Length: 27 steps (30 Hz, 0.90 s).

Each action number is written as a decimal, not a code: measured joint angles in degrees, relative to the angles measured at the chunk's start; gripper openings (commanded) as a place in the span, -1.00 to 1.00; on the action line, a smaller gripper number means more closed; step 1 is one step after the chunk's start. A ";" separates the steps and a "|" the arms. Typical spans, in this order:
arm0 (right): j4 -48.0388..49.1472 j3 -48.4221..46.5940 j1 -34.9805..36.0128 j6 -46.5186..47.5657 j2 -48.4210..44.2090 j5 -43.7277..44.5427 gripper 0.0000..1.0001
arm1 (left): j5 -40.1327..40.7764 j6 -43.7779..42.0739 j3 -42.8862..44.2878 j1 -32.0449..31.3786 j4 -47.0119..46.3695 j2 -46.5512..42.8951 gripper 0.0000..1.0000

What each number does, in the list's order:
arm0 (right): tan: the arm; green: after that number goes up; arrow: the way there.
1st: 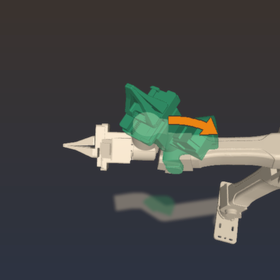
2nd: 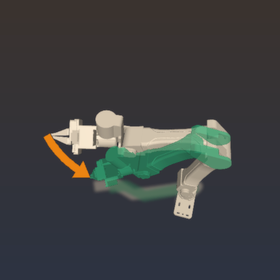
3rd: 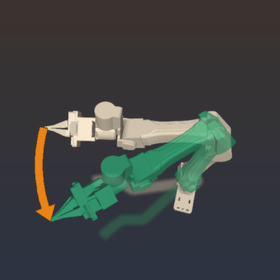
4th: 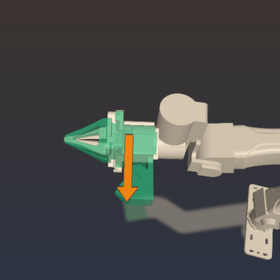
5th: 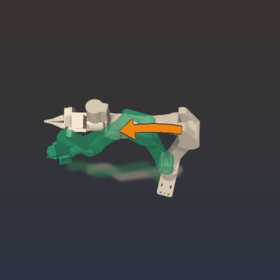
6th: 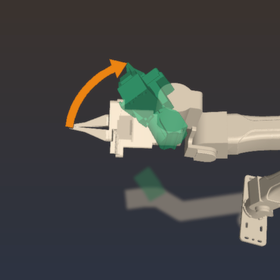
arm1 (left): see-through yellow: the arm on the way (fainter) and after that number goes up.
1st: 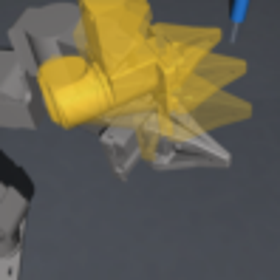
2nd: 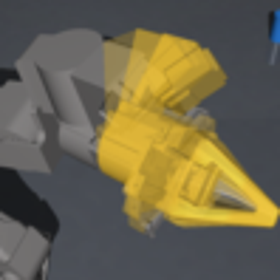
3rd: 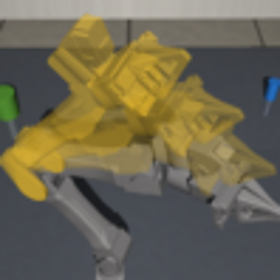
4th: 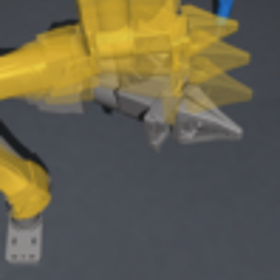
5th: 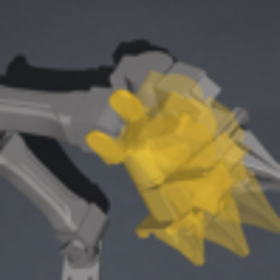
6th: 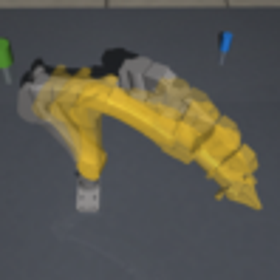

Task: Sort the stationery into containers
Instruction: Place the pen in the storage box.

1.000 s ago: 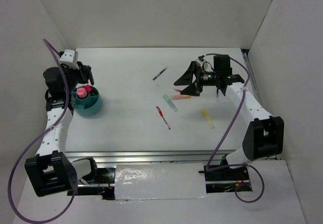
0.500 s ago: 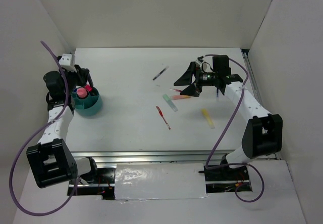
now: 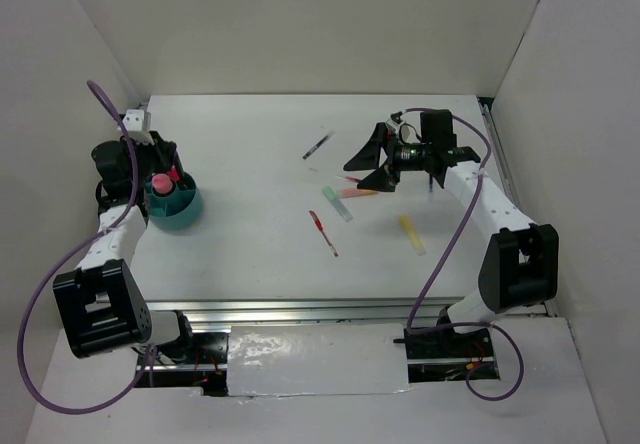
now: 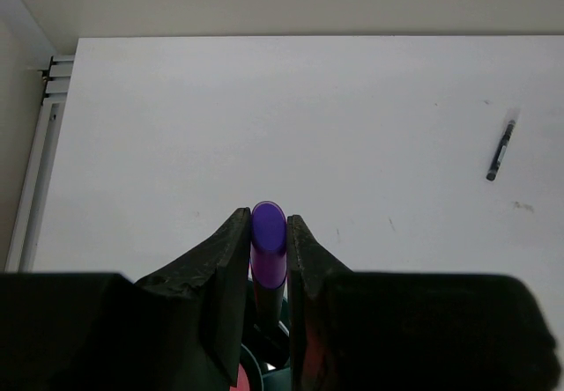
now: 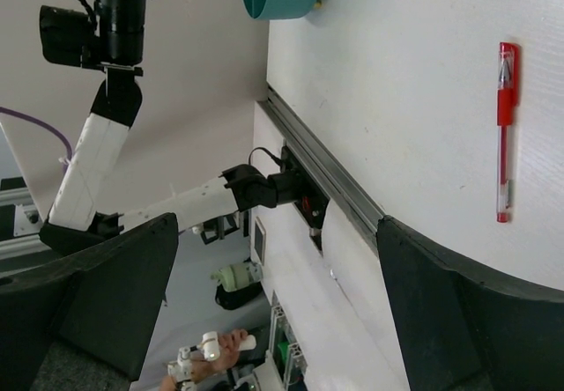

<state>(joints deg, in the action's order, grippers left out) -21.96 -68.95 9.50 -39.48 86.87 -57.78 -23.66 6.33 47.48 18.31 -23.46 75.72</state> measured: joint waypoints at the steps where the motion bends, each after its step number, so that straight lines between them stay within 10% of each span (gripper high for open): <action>1: 0.00 0.00 0.00 0.11 0.02 0.00 1.00 | 0.28 0.00 -0.13 0.00 -0.02 0.00 -1.00; 13: -0.24 0.00 0.00 1.11 1.46 -0.07 1.00 | 1.57 0.31 -1.75 0.00 -0.15 1.33 -0.88; 27: -5.95 -2.23 -0.20 9.42 2.21 1.18 1.00 | 1.84 1.79 -1.77 1.20 1.68 1.05 0.19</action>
<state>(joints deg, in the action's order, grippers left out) -27.90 -71.18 9.30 -30.06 89.08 -56.60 -21.82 8.12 45.71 19.51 -21.78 76.77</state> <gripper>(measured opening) 0.998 0.545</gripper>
